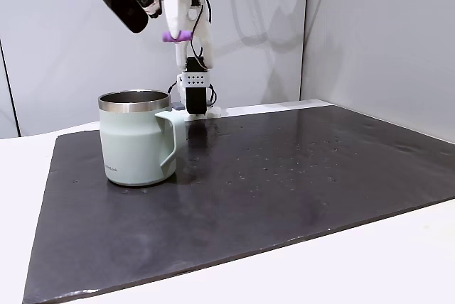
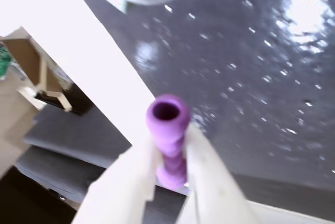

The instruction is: Grasp a pengrip and put it in the cup.

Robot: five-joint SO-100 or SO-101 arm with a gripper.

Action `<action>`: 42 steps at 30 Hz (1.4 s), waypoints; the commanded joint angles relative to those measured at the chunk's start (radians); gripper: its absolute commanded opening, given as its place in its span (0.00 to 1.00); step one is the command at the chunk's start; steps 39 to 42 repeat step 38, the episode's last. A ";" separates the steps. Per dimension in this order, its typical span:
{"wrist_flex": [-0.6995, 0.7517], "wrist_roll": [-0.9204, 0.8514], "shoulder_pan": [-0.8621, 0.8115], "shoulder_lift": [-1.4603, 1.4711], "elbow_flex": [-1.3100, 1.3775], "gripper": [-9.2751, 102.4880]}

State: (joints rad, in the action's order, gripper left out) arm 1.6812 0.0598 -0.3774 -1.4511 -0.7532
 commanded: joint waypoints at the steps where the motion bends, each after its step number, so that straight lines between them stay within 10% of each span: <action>1: 0.002 -0.023 -0.078 0.109 0.244 0.08; 11: 0.002 0.000 -0.141 0.268 0.387 0.10; 19: 0.005 0.031 -0.138 0.236 0.385 0.36; 42: 0.006 0.031 -0.140 0.201 0.310 0.35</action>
